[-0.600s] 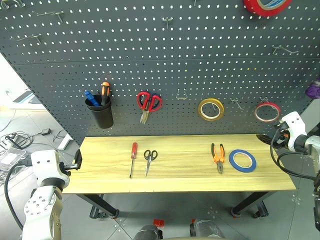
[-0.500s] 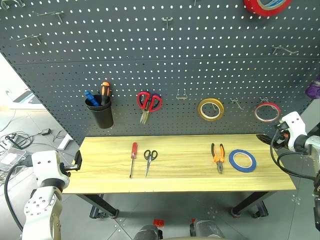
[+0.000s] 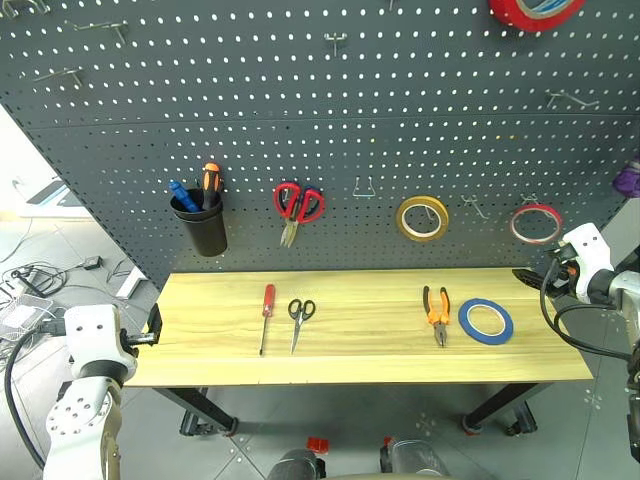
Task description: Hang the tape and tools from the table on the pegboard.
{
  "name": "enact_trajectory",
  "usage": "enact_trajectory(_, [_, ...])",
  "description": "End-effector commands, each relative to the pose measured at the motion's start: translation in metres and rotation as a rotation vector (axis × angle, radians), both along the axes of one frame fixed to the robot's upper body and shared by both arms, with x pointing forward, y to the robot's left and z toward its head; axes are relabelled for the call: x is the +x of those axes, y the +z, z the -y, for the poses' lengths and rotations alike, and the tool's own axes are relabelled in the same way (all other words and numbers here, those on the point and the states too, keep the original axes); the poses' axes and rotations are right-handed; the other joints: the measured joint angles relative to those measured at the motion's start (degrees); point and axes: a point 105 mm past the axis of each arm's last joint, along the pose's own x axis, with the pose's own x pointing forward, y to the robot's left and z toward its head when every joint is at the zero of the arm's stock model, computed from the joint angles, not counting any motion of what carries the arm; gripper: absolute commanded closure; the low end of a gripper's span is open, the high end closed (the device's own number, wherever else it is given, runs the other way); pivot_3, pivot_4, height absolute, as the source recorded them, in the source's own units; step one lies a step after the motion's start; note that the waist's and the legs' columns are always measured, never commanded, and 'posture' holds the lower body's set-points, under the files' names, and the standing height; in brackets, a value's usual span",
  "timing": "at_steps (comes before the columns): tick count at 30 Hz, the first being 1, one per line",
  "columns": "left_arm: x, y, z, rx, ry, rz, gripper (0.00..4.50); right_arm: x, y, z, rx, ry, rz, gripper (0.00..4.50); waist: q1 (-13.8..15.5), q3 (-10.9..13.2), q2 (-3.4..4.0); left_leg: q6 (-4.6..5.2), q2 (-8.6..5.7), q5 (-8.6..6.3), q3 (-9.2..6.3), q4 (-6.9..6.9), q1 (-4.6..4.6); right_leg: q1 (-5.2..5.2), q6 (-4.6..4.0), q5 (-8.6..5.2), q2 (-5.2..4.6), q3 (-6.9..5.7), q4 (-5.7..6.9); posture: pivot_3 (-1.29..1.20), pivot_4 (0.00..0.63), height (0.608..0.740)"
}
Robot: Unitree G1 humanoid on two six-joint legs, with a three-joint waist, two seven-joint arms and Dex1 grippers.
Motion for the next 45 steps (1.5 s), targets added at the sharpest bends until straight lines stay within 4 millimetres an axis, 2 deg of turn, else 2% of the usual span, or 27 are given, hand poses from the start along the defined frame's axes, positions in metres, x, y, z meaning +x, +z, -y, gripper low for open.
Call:
enact_trajectory(1, [0.005, 0.018, 0.011, 0.049, -0.065, 0.035, 0.03, 0.004, 0.013, -0.008, -0.007, 0.054, 0.030, 0.00, 0.1, 0.3, 0.04, 0.00, 0.00, 0.00, 0.00, 0.00, 0.00, 0.00, 0.00, 0.00, 0.00, 0.00, 0.00, -0.19, 0.062, 0.740])
enact_trajectory(4, [0.009, 0.024, 0.026, 0.035, -0.131, 0.042, 0.03, 0.001, 0.013, -0.013, -0.010, 0.085, 0.019, 0.00, 0.3, 0.8, 0.06, 0.01, 0.01, 0.00, 0.00, 0.00, -0.02, -0.01, 0.00, 0.00, 0.00, 0.01, -0.01, -0.20, 0.076, 0.740])
enact_trajectory(7, [0.015, 0.035, 0.052, 0.023, -0.268, 0.049, 0.03, -0.004, 0.009, -0.021, -0.041, 0.120, 0.007, 0.00, 0.4, 1.3, 0.04, 0.01, 0.01, 0.00, 0.01, 0.00, -0.06, -0.04, 0.00, 0.00, 0.00, 0.01, -0.01, -0.21, 0.094, 0.740])
enact_trajectory(13, [0.027, 0.049, 0.110, 0.064, -0.578, 0.006, 0.03, -0.026, -0.003, -0.056, -0.094, 0.241, -0.068, 0.00, 0.5, 2.7, 0.33, 0.03, 0.03, -0.01, 0.10, -0.05, -0.22, -0.25, 0.00, 0.00, 0.00, 0.08, 0.01, -0.25, 0.127, 0.740])
enact_trajectory(17, [0.018, 0.053, 0.142, 0.082, -0.803, -0.025, 0.03, -0.038, -0.008, -0.072, -0.112, 0.257, -0.095, 0.00, 0.3, 3.9, 0.33, 0.04, 0.11, -0.02, 0.43, -0.16, -0.26, -0.55, 0.01, 0.01, 0.07, 0.45, 0.09, -0.29, 0.165, 0.740])
enact_trajectory(21, [0.007, 0.053, 0.170, -0.012, -1.003, -0.087, 0.03, -0.039, -0.013, -0.084, -0.176, 0.231, -0.089, 0.00, -0.3, 6.2, -0.01, 0.19, 0.61, -0.11, 1.24, -0.09, -0.34, -0.83, 0.12, 0.17, 0.44, 1.05, 0.04, -0.31, 0.204, 0.740])
enact_trajectory(24, [0.003, 0.050, 0.182, -0.018, -1.097, -0.141, 0.03, -0.035, -0.024, -0.094, -0.202, 0.221, -0.110, 0.00, -0.8, 8.1, -0.53, 0.21, 0.84, -0.12, 1.42, -0.08, -0.29, -0.87, 0.04, 0.28, 0.60, 1.15, 0.02, -0.34, 0.252, 0.740])
enact_trajectory(30, [-0.002, 0.041, 0.201, -0.011, -1.251, -0.248, 0.03, -0.016, -0.044, -0.092, -0.273, 0.131, -0.188, 0.00, -2.0, 11.2, -0.63, 0.22, 0.90, -0.11, 1.65, -0.06, -0.47, -1.17, -0.02, 0.37, 0.62, 1.32, 0.05, -0.35, 0.308, 0.740])
enact_trajectory(33, [-0.004, 0.047, 0.213, -0.023, -1.329, -0.229, 0.03, -0.001, -0.046, -0.088, -0.310, 0.101, -0.185, 0.00, -2.7, 12.0, -0.71, 0.24, 0.90, -0.11, 1.68, 0.04, -1.08, -1.76, 0.00, 0.50, 0.62, 1.32, 0.12, -0.33, 0.325, 0.740])
enact_trajectory(36, [-0.004, 0.054, 0.226, -0.036, -1.398, -0.192, 0.03, 0.011, -0.050, -0.086, -0.328, 0.101, -0.214, 0.00, -3.0, 13.2, -0.78, 0.24, 0.91, -0.11, 1.71, 0.04, -1.23, -1.85, -0.01, 0.50, 0.62, 1.31, 0.08, -0.33, 0.340, 0.740])
enact_trajectory(41, [0.001, 0.054, 0.241, -0.008, -1.464, -0.179, 0.03, 0.023, -0.058, -0.084, -0.337, 0.113, -0.297, 0.00, -3.0, 14.5, -0.98, 0.32, 0.91, -0.16, 1.80, 0.04, -1.26, -1.87, 0.00, 0.50, 0.61, 1.32, 0.03, -0.32, 0.357, 0.740])
enact_trajectory(45, [0.006, 0.055, 0.252, 0.018, -1.512, -0.158, 0.03, 0.029, -0.063, -0.083, -0.378, 0.141, -0.348, 0.00, -3.0, 15.0, -1.45, 0.33, 0.94, -0.17, 1.82, 0.12, -1.23, -1.85, 0.02, 0.52, 0.62, 1.29, 0.05, -0.31, 0.356, 0.740])
